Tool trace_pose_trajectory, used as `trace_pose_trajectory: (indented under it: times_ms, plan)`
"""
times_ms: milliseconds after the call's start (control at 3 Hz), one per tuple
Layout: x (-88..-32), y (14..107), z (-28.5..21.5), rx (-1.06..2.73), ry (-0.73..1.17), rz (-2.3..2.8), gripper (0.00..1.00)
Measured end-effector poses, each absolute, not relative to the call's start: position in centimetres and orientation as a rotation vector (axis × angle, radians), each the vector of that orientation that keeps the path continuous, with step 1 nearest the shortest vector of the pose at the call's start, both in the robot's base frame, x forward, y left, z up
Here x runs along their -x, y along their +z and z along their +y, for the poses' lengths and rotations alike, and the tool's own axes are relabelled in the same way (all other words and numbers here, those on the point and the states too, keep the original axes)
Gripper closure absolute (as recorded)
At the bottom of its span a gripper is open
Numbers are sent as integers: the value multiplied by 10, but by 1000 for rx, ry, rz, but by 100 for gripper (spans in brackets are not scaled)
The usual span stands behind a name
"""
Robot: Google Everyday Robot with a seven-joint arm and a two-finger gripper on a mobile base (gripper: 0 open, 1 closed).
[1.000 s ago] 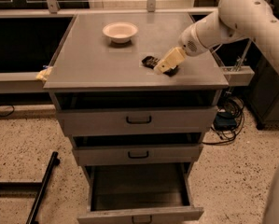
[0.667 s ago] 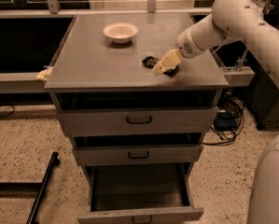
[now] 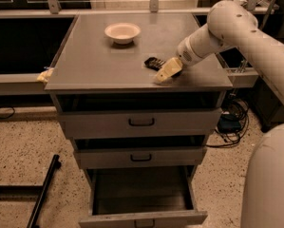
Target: Place rxbar chocolate into bottom drawer
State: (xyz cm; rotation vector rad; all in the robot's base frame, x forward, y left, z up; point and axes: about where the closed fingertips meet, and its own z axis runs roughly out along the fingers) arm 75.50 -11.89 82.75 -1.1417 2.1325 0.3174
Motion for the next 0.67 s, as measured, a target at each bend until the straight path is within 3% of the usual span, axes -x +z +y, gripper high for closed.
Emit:
trace_pose_trajectory:
  times_ms: [333,667]
  plan:
    - [-757,818,-118,1139,314,2154,19]
    - [-757,821,-118,1135,315,2163,44]
